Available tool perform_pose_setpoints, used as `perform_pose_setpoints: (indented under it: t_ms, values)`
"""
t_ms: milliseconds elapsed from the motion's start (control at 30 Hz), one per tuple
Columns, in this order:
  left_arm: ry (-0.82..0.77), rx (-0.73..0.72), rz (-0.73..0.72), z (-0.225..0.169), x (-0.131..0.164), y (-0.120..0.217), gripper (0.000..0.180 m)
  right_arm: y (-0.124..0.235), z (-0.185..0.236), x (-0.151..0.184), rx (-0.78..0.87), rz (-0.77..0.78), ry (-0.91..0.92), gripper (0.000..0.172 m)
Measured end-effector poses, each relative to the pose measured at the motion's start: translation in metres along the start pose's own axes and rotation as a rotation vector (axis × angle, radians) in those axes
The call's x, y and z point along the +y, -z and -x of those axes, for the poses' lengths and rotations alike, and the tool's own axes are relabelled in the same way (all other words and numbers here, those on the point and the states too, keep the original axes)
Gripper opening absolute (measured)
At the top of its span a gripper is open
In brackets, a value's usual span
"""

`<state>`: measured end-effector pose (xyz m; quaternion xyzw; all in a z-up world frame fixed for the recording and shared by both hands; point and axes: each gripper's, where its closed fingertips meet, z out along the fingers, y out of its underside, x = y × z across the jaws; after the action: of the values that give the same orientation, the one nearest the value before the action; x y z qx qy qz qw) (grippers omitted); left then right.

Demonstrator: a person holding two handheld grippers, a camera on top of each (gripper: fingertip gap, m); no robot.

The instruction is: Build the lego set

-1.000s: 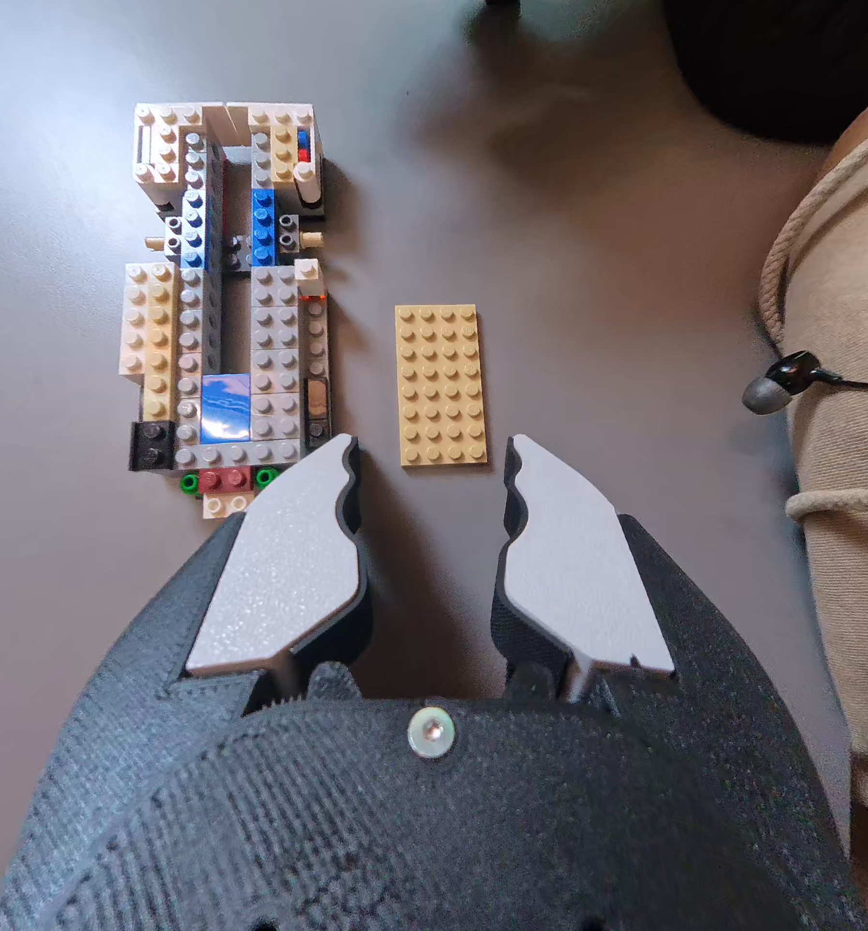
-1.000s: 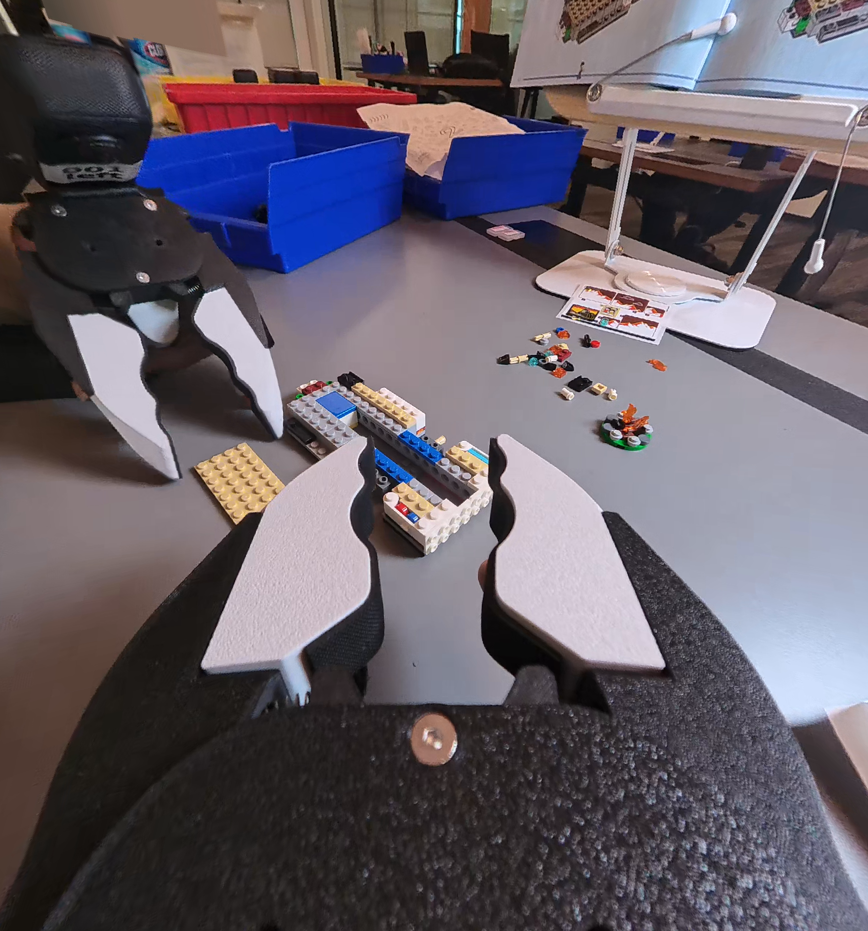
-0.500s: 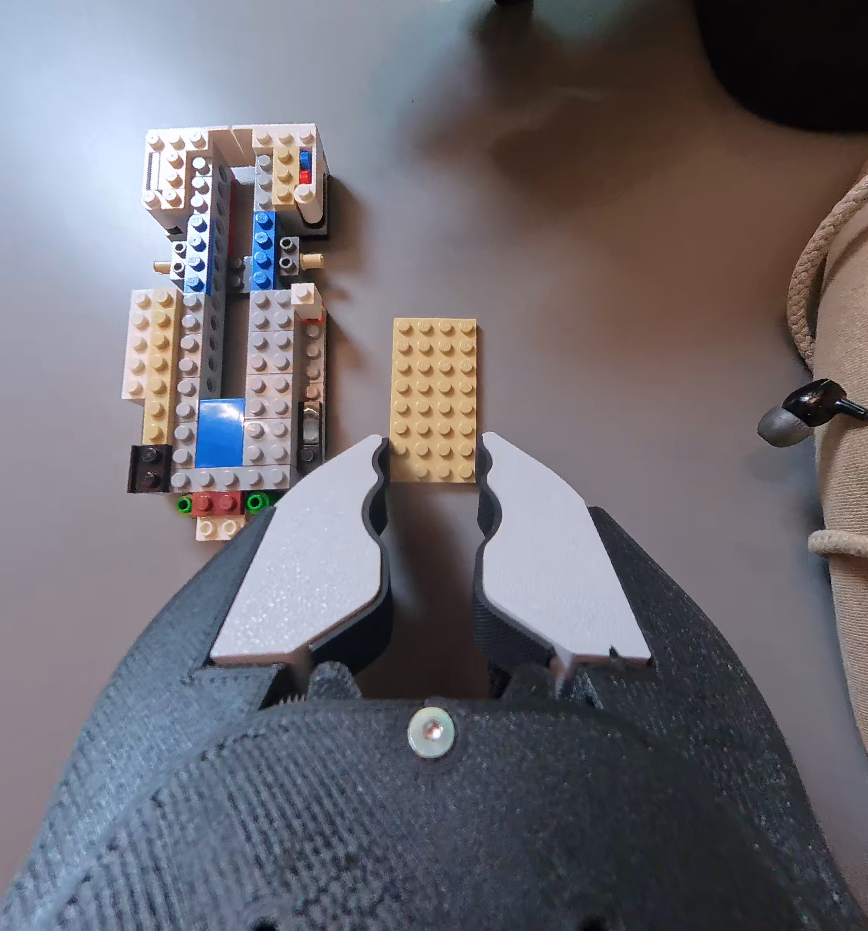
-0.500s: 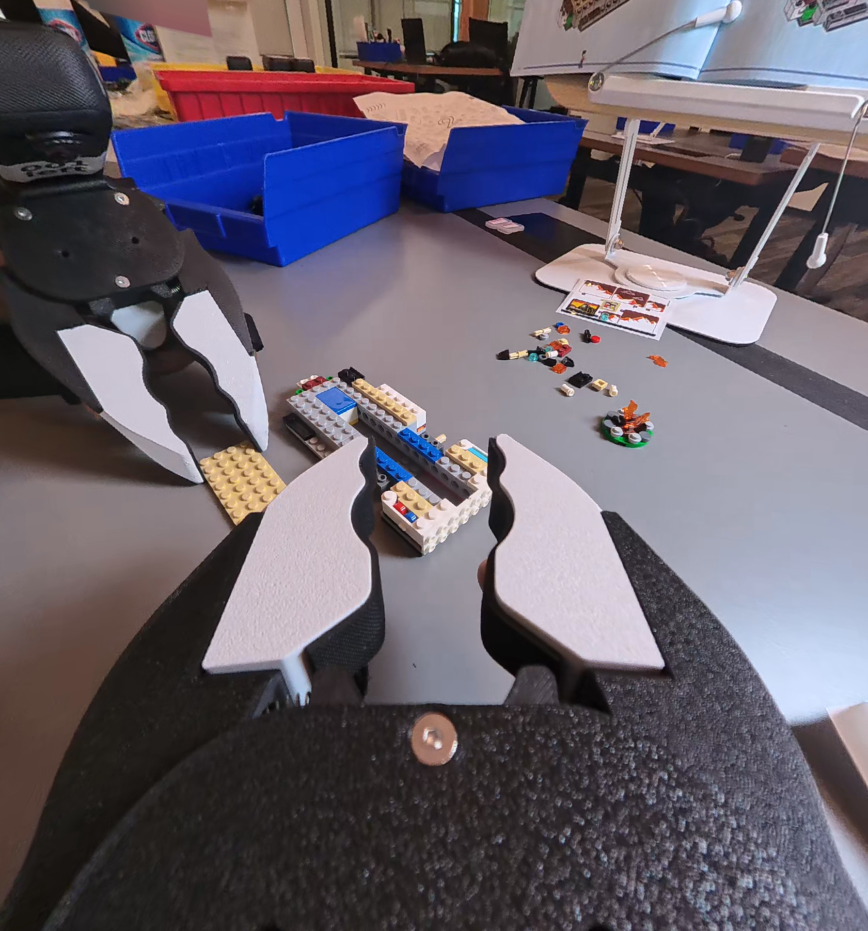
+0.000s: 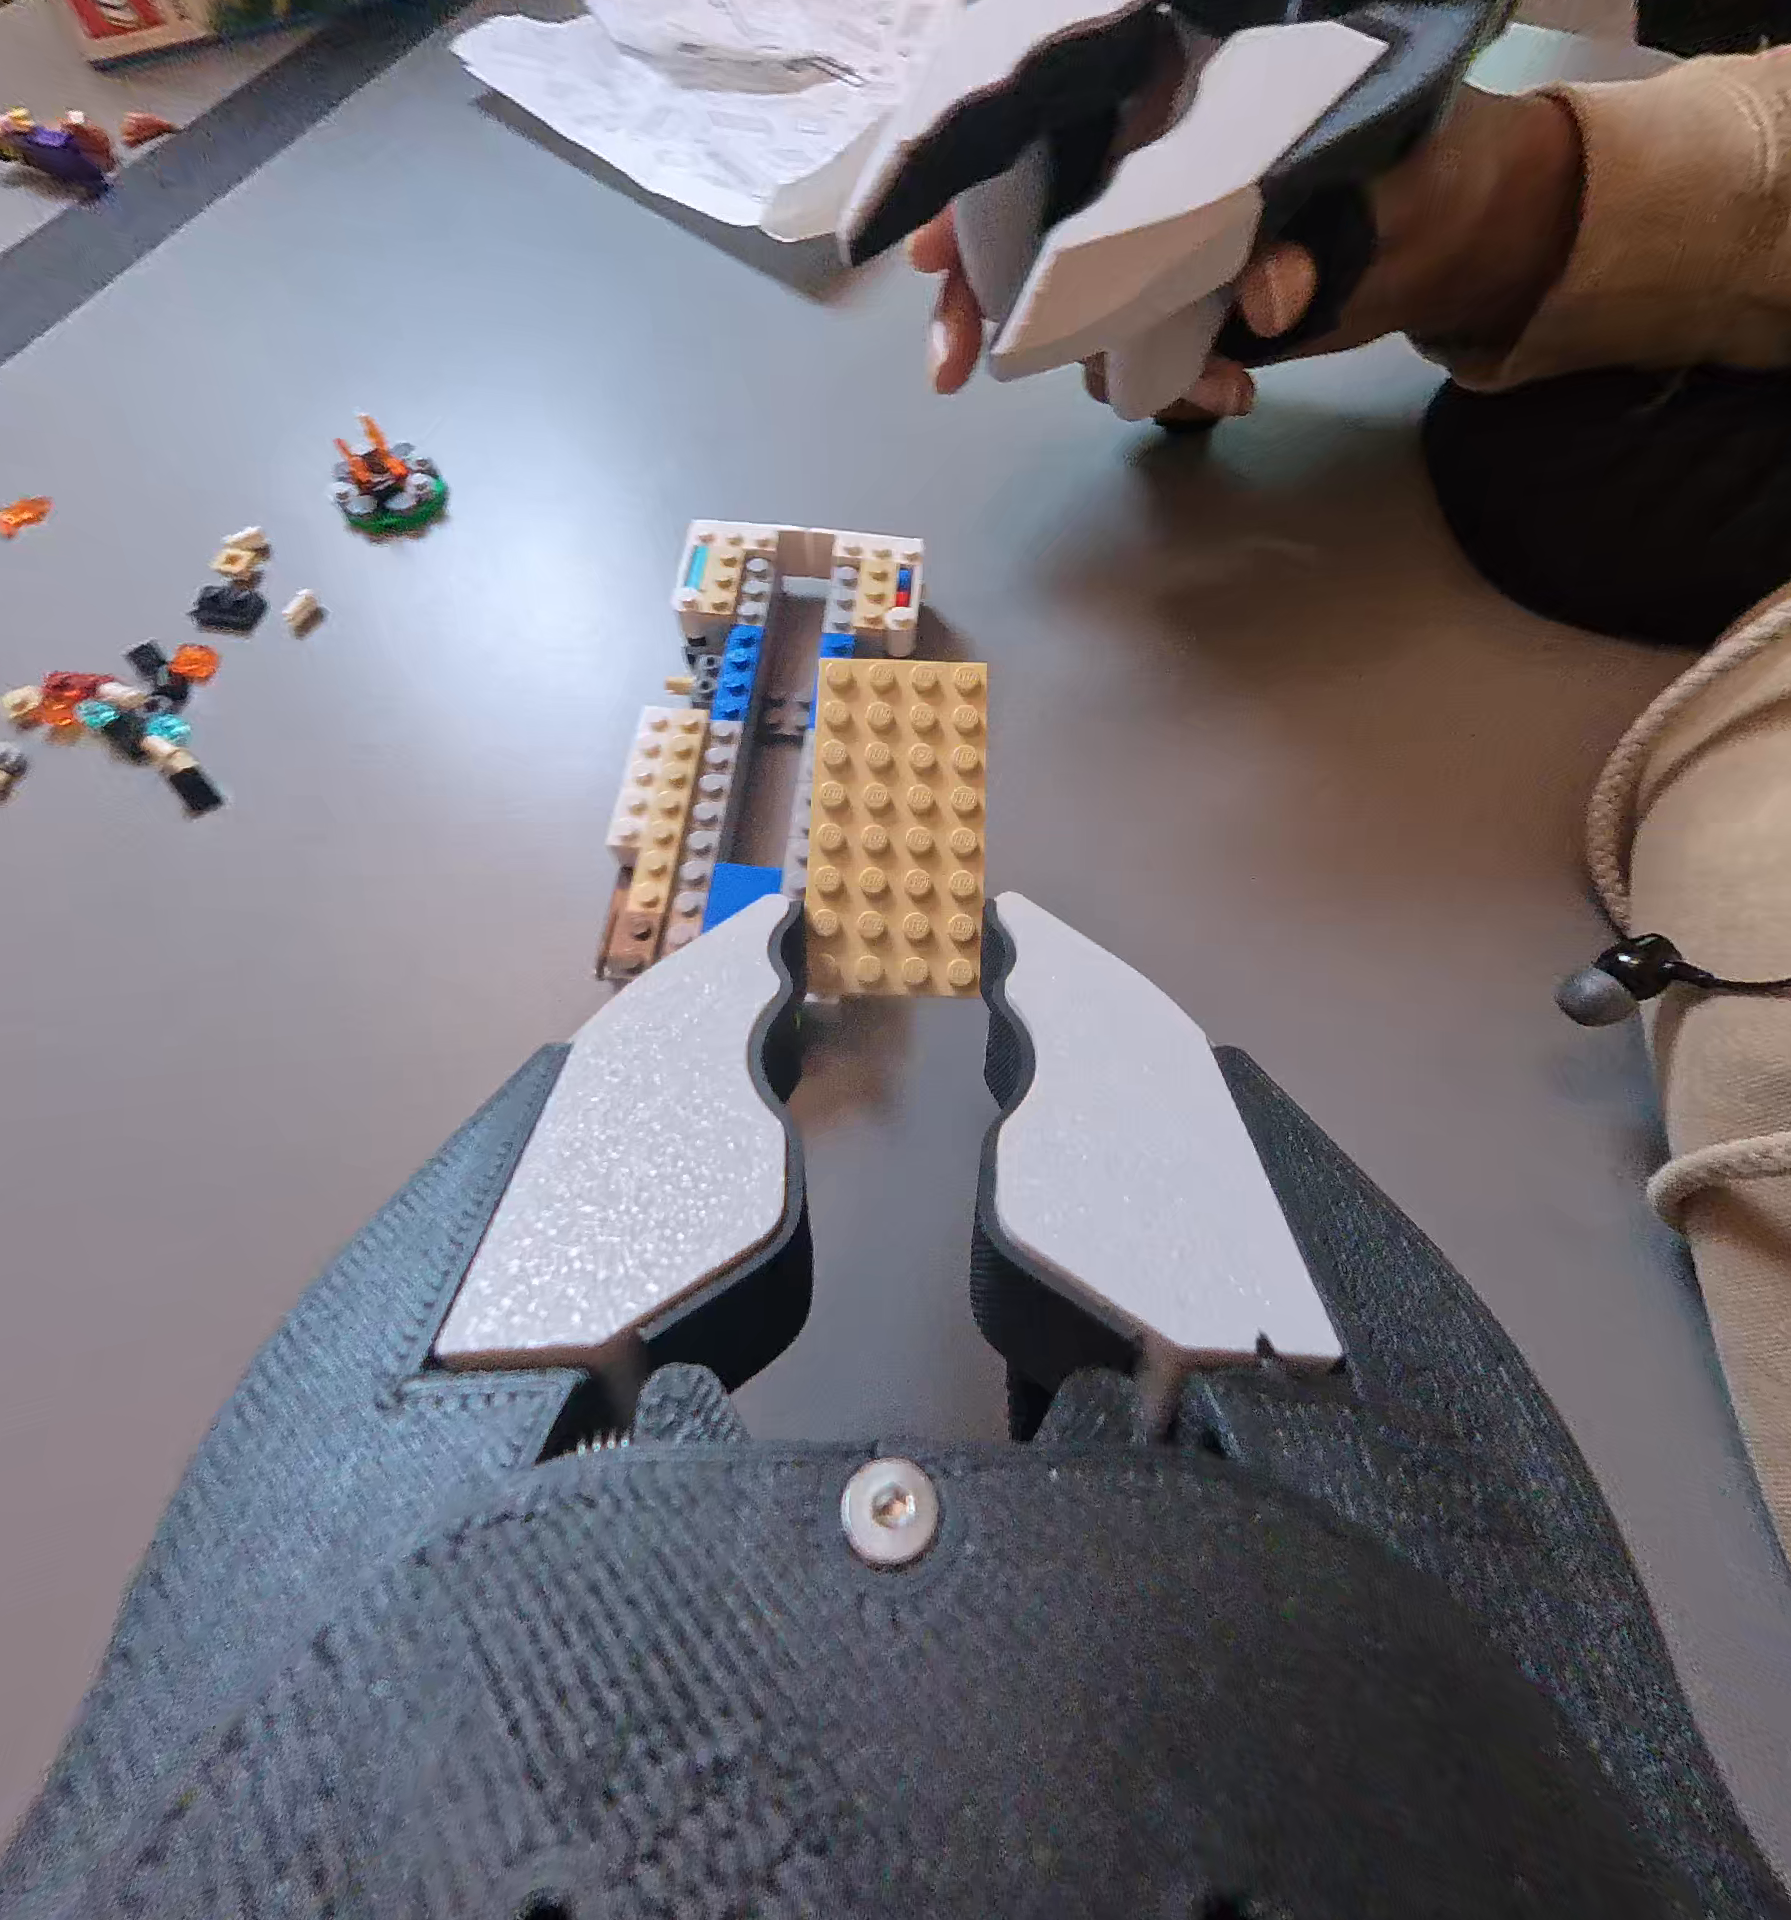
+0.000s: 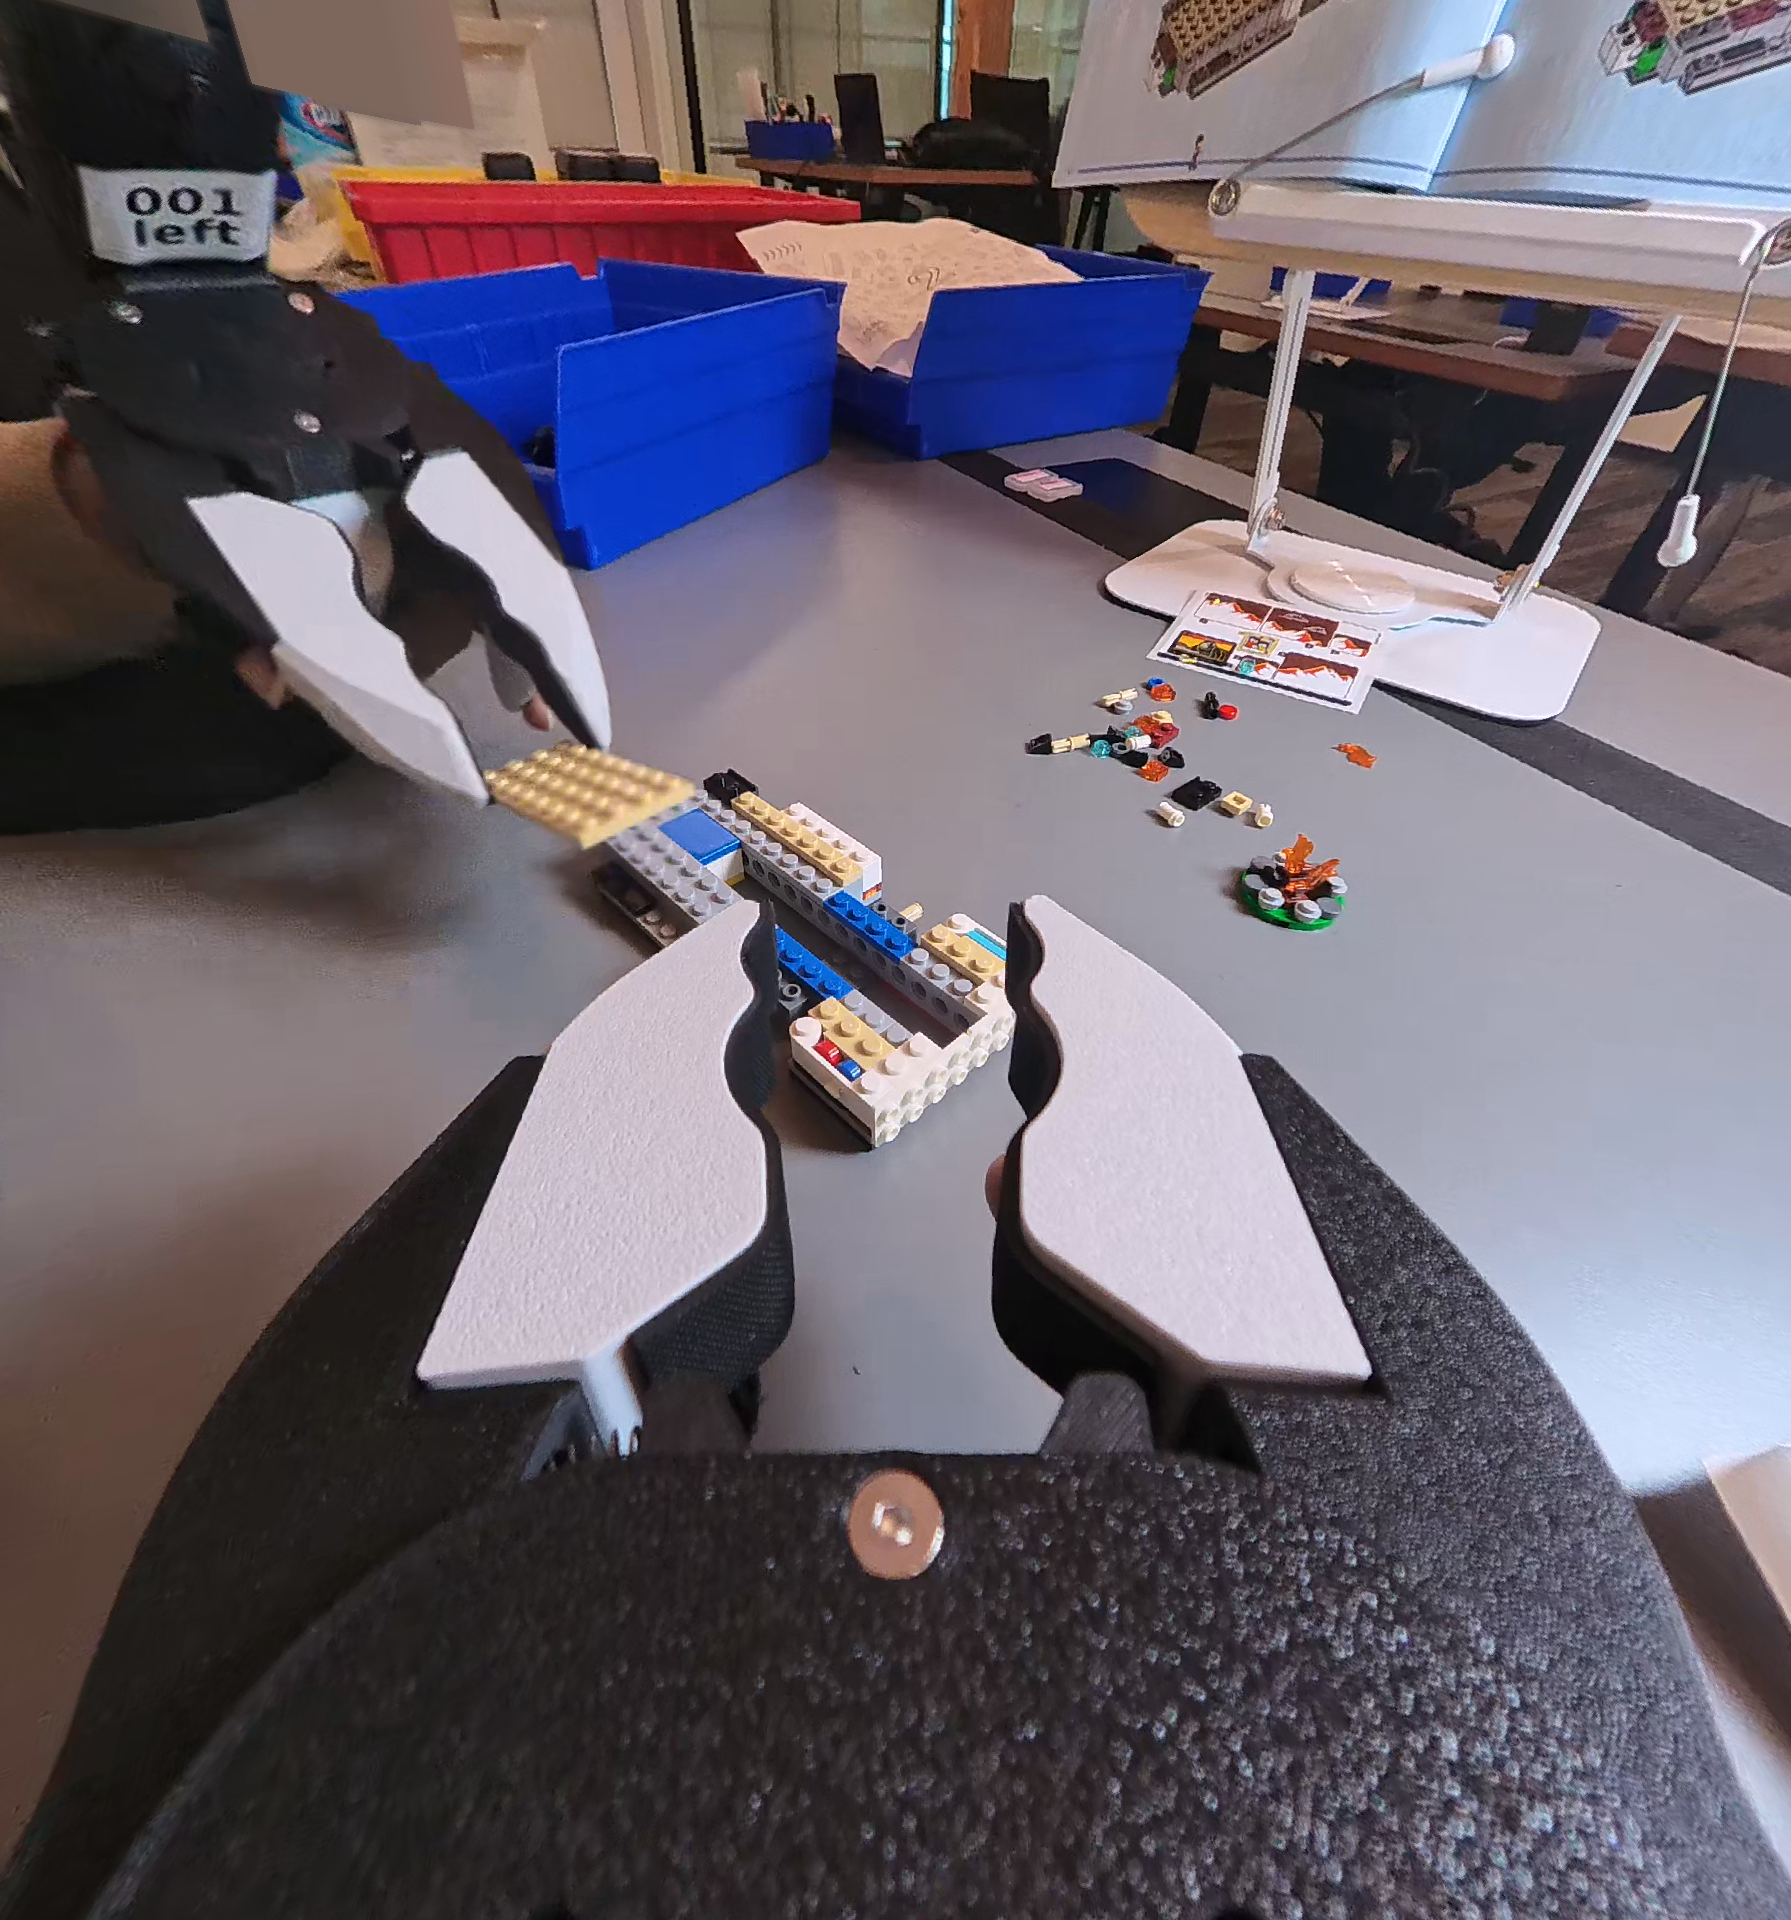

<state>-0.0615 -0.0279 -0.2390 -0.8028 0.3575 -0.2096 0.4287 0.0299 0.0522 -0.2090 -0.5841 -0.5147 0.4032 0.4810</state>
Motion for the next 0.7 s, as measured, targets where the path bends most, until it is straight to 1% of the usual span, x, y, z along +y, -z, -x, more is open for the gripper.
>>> perform_pose_setpoints:
  t_ms: [167, 300, 400, 500, 567, 633, 700]
  values:
    - [0.059, -0.065, -0.025, 0.021, 0.001, 0.008, 0.032, 0.001, -0.001, 0.000, 0.012, 0.010, 0.010, 0.042]
    - [0.035, -0.074, -0.014, 0.027, -0.006, 0.002, 0.032, -0.001, -0.002, 0.003, 0.009, 0.044, 0.016, 0.044]
    - [-0.012, -0.034, 0.052, 0.030, -0.013, -0.015, 0.032, -0.003, -0.005, 0.007, -0.006, 0.091, 0.054, 0.046]
    - [-0.050, 0.019, 0.123, 0.030, -0.021, -0.041, 0.032, -0.005, -0.011, 0.010, -0.030, 0.148, 0.095, 0.046]
    - [-0.102, 0.026, 0.170, 0.031, -0.024, -0.059, 0.032, -0.007, -0.014, 0.011, -0.047, 0.163, 0.105, 0.046]
    - [-0.130, 0.029, 0.229, 0.033, -0.022, -0.071, 0.032, -0.007, -0.015, 0.015, -0.061, 0.179, 0.109, 0.046]
    - [-0.126, 0.052, 0.258, 0.031, -0.020, -0.077, 0.032, -0.007, -0.015, 0.020, -0.067, 0.189, 0.112, 0.046]
